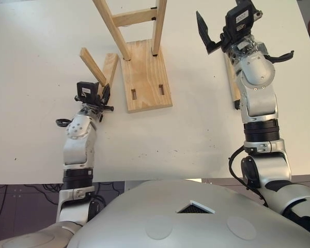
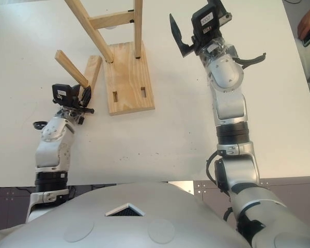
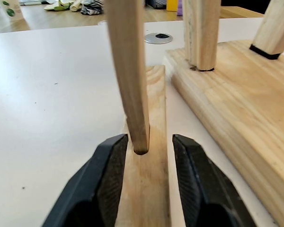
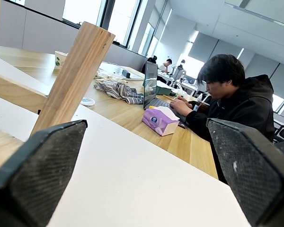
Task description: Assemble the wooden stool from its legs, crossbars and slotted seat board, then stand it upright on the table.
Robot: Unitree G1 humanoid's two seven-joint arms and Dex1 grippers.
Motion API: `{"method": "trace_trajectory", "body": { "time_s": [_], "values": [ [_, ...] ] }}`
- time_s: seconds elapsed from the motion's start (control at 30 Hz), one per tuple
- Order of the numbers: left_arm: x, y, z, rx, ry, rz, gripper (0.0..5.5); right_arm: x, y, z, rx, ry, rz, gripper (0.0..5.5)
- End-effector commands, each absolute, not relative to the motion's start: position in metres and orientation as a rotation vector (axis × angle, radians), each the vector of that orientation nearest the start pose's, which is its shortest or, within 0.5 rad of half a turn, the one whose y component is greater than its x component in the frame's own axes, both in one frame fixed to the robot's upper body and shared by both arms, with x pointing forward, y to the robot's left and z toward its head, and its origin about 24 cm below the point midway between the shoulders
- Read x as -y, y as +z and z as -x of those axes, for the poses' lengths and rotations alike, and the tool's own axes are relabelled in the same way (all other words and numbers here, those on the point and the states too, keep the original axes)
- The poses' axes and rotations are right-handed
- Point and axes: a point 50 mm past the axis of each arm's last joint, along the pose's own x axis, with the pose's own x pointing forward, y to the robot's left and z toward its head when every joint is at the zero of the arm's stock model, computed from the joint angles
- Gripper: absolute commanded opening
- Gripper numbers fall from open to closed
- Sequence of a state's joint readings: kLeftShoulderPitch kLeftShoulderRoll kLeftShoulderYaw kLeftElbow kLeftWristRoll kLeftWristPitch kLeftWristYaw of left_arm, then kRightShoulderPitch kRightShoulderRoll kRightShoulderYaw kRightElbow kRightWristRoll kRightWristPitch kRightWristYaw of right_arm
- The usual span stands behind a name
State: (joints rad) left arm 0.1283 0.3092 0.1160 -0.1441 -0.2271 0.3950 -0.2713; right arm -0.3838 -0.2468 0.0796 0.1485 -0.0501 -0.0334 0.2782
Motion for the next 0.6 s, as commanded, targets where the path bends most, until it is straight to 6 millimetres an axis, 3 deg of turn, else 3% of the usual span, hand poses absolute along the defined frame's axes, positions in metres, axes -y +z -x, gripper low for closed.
{"method": "trace_trajectory", "body": {
  "time_s": [0.03,0.17,0.3,0.6],
  "values": [
    [-0.237,0.075,-0.234,-0.398,-0.253,-0.108,1.69,0.139,0.117,-0.318,0.224,0.394,0.355,4.66],
    [-0.244,0.094,-0.236,-0.527,-0.323,-0.144,1.69,0.137,0.116,-0.317,0.224,0.392,0.352,4.66],
    [-0.243,0.097,-0.234,-0.595,-0.352,-0.148,2.21,0.137,0.114,-0.316,0.218,0.390,0.349,4.66],
    [-0.242,0.084,-0.225,-0.717,-0.347,-0.154,2.21,0.137,0.112,-0.316,0.209,0.388,0.352,4.66]
  ]
}}
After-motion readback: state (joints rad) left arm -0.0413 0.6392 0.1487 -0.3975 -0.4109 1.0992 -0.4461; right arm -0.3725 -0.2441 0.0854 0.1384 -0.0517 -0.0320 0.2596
